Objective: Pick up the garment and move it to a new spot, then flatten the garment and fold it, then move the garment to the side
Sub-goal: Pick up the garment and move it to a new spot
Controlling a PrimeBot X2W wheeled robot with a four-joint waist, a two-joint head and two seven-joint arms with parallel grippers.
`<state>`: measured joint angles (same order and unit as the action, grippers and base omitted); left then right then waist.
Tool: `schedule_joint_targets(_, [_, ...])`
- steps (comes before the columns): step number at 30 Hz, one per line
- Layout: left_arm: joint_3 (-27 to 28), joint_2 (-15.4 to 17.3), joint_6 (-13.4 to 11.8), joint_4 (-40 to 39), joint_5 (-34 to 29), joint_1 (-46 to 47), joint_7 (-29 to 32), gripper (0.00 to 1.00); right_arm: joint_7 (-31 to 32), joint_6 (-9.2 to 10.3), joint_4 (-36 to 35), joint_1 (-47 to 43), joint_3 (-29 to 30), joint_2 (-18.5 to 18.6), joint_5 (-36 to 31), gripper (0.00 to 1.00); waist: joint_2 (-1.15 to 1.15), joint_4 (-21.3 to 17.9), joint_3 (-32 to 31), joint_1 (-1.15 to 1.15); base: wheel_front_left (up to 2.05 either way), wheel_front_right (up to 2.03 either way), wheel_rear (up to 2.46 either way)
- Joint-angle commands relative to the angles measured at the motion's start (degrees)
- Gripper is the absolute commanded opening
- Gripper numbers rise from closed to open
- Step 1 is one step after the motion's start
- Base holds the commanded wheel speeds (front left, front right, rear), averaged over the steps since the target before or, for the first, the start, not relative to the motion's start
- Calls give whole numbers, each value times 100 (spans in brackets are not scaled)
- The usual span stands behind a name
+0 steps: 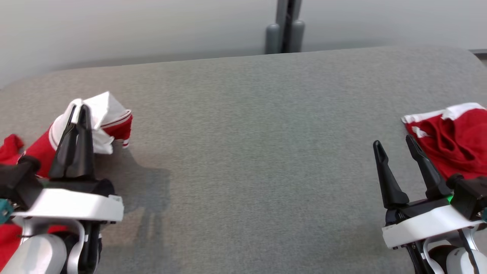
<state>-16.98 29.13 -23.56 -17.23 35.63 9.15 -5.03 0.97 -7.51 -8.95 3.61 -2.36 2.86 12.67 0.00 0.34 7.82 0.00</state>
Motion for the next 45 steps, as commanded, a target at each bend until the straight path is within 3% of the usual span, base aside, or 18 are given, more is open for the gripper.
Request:
schedule_joint_targets(1, [-93,-1,90,-50,-59,250,45,0,-58,4,13,85,-12,18,55,100,0,-293,97,0,0,0,0])
schedule_joint_targets(4, [-329,-82,211,-67,-144,539,139,0,-109,4,36,139,-64,18,109,100,0,-641,211,0,0,0,0])
schedule_joint_targets(5, [-512,-161,372,3,-202,953,233,0,-180,4,49,202,-111,17,167,100,0,-1052,374,0,0,0,0])
schedule_joint_targets(10, [-958,-411,705,229,-316,1674,370,0,-348,3,164,244,-131,14,326,100,0,-1738,699,0,0,0,0])
schedule_joint_targets(14, [-1507,-809,1027,730,-380,2188,522,0,-543,3,319,234,-116,12,488,100,0,-2231,1033,0,0,0,0])
schedule_joint_targets(22, [-2146,-1268,1450,2040,-330,2332,552,0,-832,3,550,331,-216,14,698,100,0,-2547,1410,0,0,0,0])
schedule_joint_targets(30, [-2541,-1503,1738,2898,-248,2087,501,0,-940,3,760,393,-187,16,729,100,0,-2394,1391,0,0,0,0])
schedule_joint_targets(31, [-2574,-1527,1766,2936,-238,2072,478,36,-946,3,774,404,-173,16,716,100,0,-2345,1360,0,0,0,0])
schedule_joint_targets(32, [-2605,-1537,1795,2953,-296,2082,394,100,-945,3,785,409,-153,17,693,100,0,-2291,1325,0,0,0,0])
schedule_joint_targets(38, [-2755,-1649,1901,2785,-327,1864,-2,100,-847,3,749,398,-26,17,515,100,0,-1848,956,0,0,0,0])
schedule_joint_targets(45, [-2383,-1494,1479,2411,-391,1609,-569,100,-643,3,603,304,162,20,261,100,0,-1313,580,0,0,0,0])
